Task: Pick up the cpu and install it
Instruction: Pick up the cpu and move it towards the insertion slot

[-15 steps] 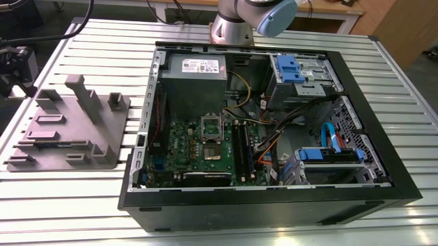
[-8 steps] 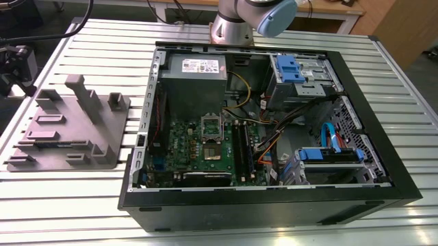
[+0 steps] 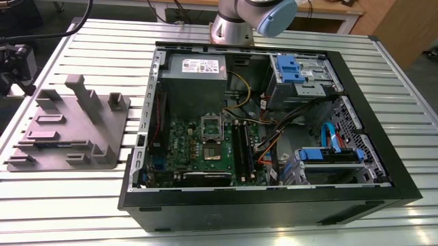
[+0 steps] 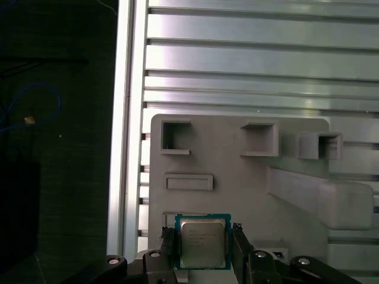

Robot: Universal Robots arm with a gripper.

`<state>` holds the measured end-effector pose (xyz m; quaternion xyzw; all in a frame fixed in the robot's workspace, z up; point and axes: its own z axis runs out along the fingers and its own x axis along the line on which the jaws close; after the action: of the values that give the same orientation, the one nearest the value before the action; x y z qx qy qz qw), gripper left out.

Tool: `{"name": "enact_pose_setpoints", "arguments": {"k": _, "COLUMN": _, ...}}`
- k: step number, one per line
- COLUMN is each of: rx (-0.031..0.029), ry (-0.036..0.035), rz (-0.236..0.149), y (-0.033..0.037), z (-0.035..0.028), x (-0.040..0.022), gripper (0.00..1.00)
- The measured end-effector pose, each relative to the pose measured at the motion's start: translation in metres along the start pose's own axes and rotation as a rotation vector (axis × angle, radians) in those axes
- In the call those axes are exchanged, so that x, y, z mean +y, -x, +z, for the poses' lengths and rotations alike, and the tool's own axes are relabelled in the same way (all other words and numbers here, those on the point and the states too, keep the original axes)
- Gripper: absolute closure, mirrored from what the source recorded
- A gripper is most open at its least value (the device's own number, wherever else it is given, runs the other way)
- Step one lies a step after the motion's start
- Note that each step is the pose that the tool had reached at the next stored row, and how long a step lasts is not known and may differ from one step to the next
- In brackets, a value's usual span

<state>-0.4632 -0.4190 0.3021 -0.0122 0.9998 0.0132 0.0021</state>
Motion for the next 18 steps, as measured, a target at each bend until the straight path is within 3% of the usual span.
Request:
{"name": "enact_pose_setpoints", "arguments": {"k": 12, "rx": -0.0002, "ry": 0.0001, "rz": 0.0, "y": 0.0, "z": -0.0059, "x": 0.0002, "gripper": 0.53}}
{"name": "enact_pose_setpoints", "arguments": {"k": 13, "rx": -0.0001, "ry": 0.0, "rz": 0.0, "y": 0.0, "z": -0.0075, "x": 0.0002, "gripper": 0.53}}
{"name": "enact_pose_setpoints", "arguments": {"k": 14, "rx": 0.0, "ry": 0.0, "rz": 0.0, "y": 0.0001, "z": -0.0177, "x": 0.0005, "gripper": 0.53}}
{"name": "enact_pose_setpoints", "arguments": {"k": 18, "rx": 0.0001, "ry": -0.0001, "rz": 0.0, "y": 0.0001, "z": -0.0184, "x": 0.0005, "gripper": 0.53}}
